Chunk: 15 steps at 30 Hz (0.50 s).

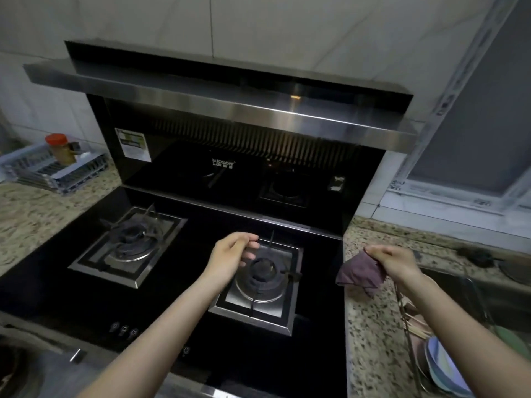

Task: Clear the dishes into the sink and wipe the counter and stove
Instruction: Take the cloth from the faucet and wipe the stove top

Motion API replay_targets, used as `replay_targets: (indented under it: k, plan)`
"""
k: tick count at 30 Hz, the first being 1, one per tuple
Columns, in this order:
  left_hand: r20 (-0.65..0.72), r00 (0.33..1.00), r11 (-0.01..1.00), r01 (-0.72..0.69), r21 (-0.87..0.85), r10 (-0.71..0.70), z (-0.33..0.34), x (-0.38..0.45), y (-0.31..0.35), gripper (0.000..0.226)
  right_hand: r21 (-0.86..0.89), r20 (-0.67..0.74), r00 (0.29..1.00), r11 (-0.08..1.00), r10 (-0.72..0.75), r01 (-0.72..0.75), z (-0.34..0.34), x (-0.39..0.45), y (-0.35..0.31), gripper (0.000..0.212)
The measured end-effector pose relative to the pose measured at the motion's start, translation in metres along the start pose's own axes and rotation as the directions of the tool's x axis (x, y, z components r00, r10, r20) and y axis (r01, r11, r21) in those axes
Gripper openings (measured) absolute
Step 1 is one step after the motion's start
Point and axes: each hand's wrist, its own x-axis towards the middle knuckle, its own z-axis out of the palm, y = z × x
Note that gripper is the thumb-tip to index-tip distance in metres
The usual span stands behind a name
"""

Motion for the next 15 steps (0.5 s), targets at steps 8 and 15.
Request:
replay_targets:
  k: [8,15]
  plan:
    - [-0.041,0.996,0.997,0.075,-0.02,-0.076,0.038,0.057,-0.02,0.027,-0.079,0.205,0.956,0.97,-0.211,0.231,0.02,0.055,-0.007,0.012]
    - [-0.101,0.99,0.995,0.094,-0.023,-0.095,0.048,0.084,-0.035,0.026,-0.335,0.681,0.732,0.887,-0.006,0.318,0.044,0.066,0.059,0.012]
